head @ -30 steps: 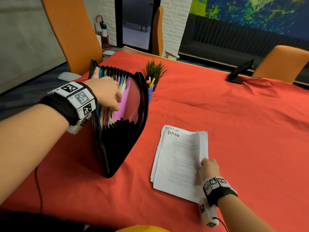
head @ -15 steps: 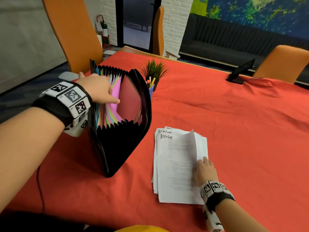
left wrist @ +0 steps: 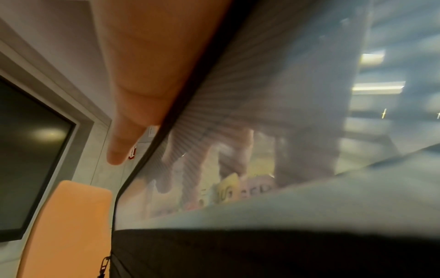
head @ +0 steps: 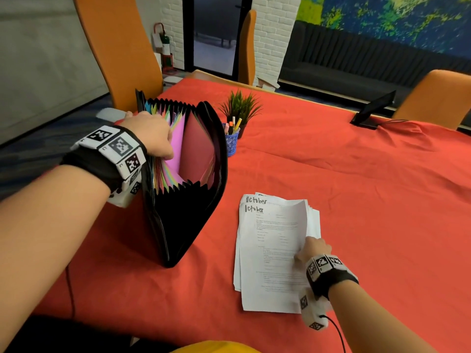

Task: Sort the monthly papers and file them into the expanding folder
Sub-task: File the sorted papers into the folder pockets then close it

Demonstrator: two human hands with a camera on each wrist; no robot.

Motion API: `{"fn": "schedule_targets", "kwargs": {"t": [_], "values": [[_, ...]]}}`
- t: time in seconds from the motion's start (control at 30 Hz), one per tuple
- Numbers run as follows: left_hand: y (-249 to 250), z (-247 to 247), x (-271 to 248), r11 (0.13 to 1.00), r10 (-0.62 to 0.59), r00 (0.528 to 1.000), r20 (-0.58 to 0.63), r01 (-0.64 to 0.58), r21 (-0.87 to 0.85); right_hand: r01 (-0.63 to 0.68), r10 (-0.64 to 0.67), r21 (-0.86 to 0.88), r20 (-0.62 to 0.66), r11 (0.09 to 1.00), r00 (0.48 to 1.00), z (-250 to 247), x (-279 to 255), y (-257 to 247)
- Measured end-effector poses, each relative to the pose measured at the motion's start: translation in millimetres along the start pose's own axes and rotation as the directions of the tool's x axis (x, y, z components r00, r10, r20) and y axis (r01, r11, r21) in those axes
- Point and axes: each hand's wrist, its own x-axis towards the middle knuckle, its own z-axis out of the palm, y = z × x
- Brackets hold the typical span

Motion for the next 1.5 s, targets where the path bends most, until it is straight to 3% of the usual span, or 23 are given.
{"fn": "schedule_targets", "kwargs": {"t": [0.1,0.17,0.23,0.33,0.4,0.47,0.57,0.67,0.8,0.87,0.97,1.03,1.2,1.33,1.5], "values": [[2.1,-0.2,-1.0,1.000,-0.011,1.000,-0.008,0.011,0.002,0.022,-0.025,0.068,0.036,0.997,0.999,-5.5,-0.2,4.0],[2.3,0.2,-1.3,1.000,-0.014,1.000,-0.008,0.014,-0.005,0.023,-0.024,0.268,0.001,0.963,1.000,-6.2,0.2,8.9],[1.0,0.7,-1.5,1.000,-0.013,1.000,-0.017,0.013,-0.013,0.037,0.004,0.493,-0.081,0.869,0.997,-9.7,-0.1,16.0],[0.0,1.3,-2.2,1.000,-0.012,1.000,-0.027,0.011,-0.024,0.005,0.062,0.735,-0.063,0.678,0.996,-24.3,1.5,33.0],[0.1,1.4,-1.8,0.999,-0.009,0.999,-0.039,0.007,-0.036,0.020,0.020,0.746,-0.045,0.666,0.999,-34.1,3.7,43.8],[-0.4,2.2,-0.7,0.999,0.002,0.998,-0.059,-0.005,-0.044,0.081,-0.006,0.738,-0.104,0.670,0.995,-56.3,-0.7,48.9],[-1.0,3.7,0.2,0.999,0.016,0.997,-0.081,-0.020,-0.048,0.315,-0.085,0.670,-0.353,0.672,0.932,-119.2,-7.5,50.3],[0.7,3.7,0.2,0.998,0.032,0.996,-0.086,-0.037,-0.058,0.523,-0.090,0.684,-0.562,0.509,0.822,-195.9,-32.0,39.3],[4.9,5.6,3.7,0.996,0.039,0.993,-0.109,-0.048,-0.079,0.703,-0.084,0.638,-0.719,0.315,0.690,-280.7,-74.4,12.8],[5.6,6.5,3.9,0.995,0.039,0.992,-0.123,-0.050,-0.083,0.737,-0.117,0.634,-0.734,0.232,0.669,-306.2,-86.3,-6.4],[5.6,6.4,4.9,0.994,0.045,0.990,-0.133,-0.058,-0.094,0.726,-0.175,0.668,-0.705,0.162,0.688,-321.0,-85.1,-40.6],[5.0,6.3,5.5,0.994,0.049,0.990,-0.131,-0.062,-0.095,0.713,-0.243,0.662,-0.670,0.233,0.702,-318.9,-79.9,-65.0],[0.8,6.8,4.6,0.992,0.070,0.987,-0.142,-0.084,-0.091,0.660,-0.404,0.349,-0.574,0.666,0.712,-310.6,-74.8,-110.3],[0.9,5.2,2.8,0.994,0.085,0.984,-0.156,-0.094,-0.056,0.619,-0.485,0.111,-0.520,0.778,0.703,-326.1,-88.7,-139.3],[3.4,3.8,1.8,0.992,0.099,0.986,-0.137,-0.108,-0.060,0.584,-0.552,-0.076,-0.444,0.808,0.705,-330.2,-103.1,-185.1]]}}
